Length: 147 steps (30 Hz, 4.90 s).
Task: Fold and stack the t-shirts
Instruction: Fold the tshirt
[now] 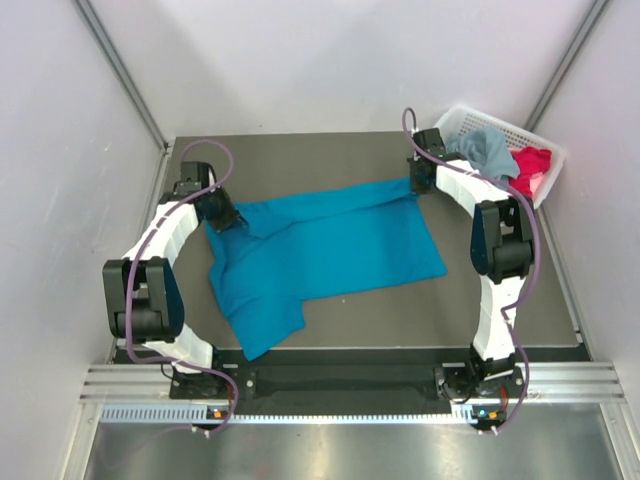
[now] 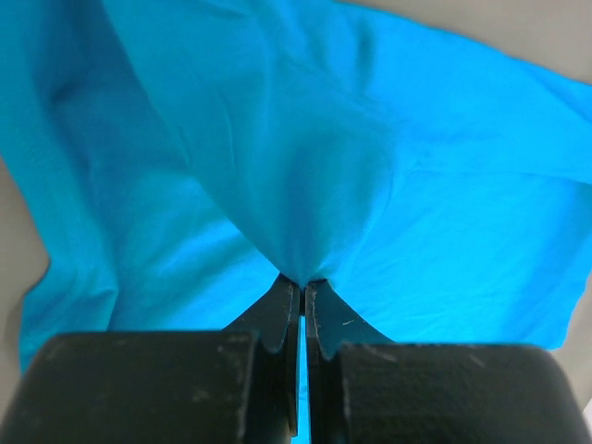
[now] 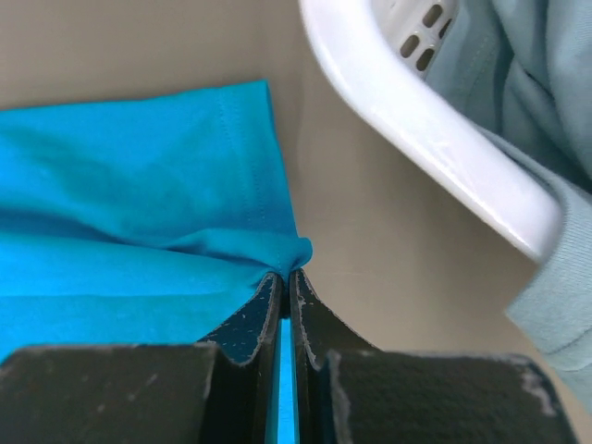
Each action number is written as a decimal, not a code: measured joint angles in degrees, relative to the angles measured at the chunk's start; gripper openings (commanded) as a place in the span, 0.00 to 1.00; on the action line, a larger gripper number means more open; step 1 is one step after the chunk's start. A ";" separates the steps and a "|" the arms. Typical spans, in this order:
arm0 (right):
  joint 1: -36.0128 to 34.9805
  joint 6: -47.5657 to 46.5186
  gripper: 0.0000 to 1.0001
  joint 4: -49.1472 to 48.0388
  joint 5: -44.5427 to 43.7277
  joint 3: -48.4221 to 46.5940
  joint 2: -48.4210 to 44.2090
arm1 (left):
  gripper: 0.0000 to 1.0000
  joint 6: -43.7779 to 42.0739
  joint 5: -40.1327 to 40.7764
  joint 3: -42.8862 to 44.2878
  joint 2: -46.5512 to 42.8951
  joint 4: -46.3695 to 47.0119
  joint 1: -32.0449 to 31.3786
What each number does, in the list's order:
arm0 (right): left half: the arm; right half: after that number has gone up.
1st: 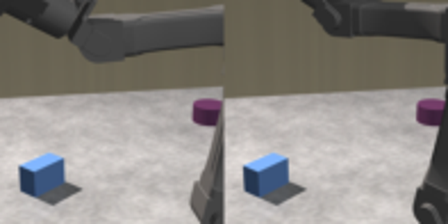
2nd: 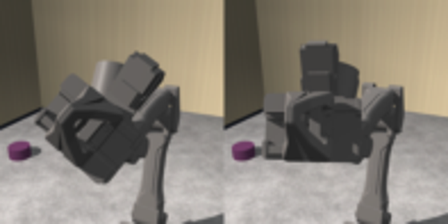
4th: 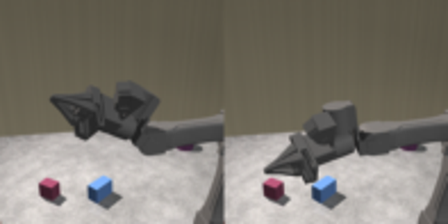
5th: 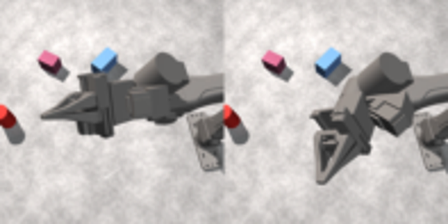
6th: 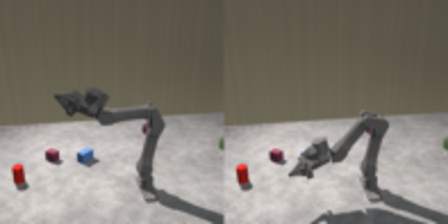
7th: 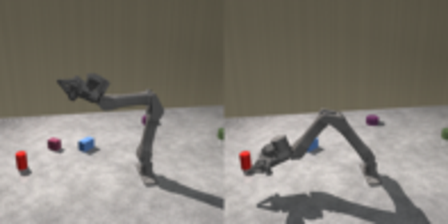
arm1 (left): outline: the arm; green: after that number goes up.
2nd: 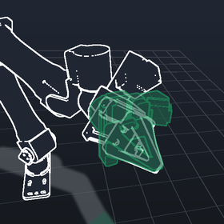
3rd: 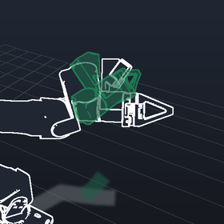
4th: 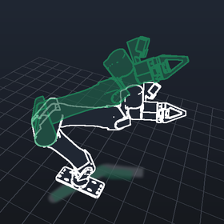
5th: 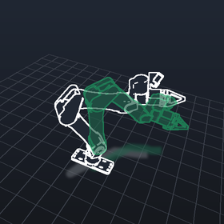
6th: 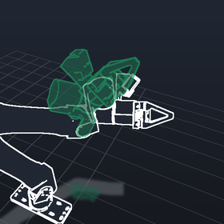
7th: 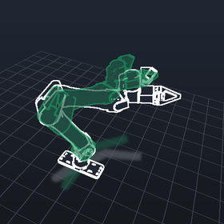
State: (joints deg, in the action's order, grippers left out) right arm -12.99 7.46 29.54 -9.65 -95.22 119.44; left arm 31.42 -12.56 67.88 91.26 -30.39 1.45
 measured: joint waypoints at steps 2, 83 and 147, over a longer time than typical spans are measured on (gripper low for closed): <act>0.11 0.02 0.03 0.00 -0.33 0.00 0.00 | 0.00 0.02 0.48 -0.55 0.00 -0.46 0.09; -0.22 11.98 0.45 -2.86 9.99 -13.94 12.48 | 0.46 -6.25 9.38 35.67 36.63 -13.79 17.22; 0.37 7.23 0.20 -2.80 9.38 -15.82 15.74 | 0.46 -6.01 -2.21 37.83 36.11 -8.74 16.39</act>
State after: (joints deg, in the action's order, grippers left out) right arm -12.62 14.70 26.74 -0.27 -111.04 135.17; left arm 25.41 -14.76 105.71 127.37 -39.13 17.85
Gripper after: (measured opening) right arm 0.215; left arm 0.464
